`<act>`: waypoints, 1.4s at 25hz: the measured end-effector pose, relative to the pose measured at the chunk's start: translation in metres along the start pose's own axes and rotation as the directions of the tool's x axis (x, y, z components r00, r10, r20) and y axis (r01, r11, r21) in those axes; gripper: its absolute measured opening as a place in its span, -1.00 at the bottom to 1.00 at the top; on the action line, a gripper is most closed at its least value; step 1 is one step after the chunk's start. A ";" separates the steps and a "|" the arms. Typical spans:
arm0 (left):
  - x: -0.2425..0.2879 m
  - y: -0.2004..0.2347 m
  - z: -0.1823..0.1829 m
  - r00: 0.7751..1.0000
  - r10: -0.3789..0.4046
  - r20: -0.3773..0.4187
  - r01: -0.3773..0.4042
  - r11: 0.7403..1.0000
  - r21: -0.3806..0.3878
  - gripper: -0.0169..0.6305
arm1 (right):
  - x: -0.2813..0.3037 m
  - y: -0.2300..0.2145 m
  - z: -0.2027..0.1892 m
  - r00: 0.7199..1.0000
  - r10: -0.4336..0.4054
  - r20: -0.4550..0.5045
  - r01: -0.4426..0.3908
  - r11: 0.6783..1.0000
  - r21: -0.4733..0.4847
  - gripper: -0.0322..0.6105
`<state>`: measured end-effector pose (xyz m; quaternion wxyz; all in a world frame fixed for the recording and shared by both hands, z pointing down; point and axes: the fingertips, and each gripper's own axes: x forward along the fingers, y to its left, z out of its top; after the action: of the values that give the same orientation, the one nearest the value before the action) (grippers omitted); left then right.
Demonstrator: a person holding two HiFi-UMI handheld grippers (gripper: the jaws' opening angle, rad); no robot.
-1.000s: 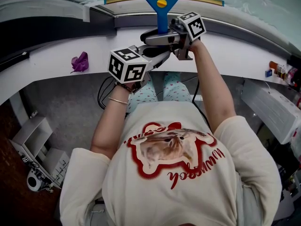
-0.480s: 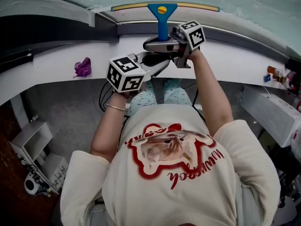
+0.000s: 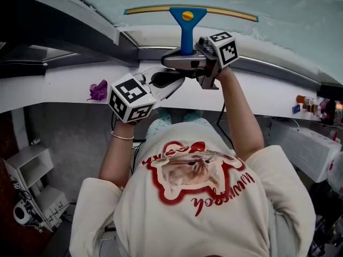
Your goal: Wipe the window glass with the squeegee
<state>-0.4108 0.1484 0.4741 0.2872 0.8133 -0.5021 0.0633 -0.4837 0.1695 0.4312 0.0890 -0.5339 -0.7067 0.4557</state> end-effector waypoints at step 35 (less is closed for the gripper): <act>-0.232 0.010 0.303 0.862 -0.015 0.507 -0.280 0.820 0.499 -0.93 | 0.207 0.157 0.267 0.965 -0.081 -0.248 -0.070 0.836 -0.544 -0.86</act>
<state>-0.5889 0.1649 0.1368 -0.1042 0.8116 -0.5745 0.0195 -0.6266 0.1983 0.0887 0.0261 -0.5901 -0.7910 0.1596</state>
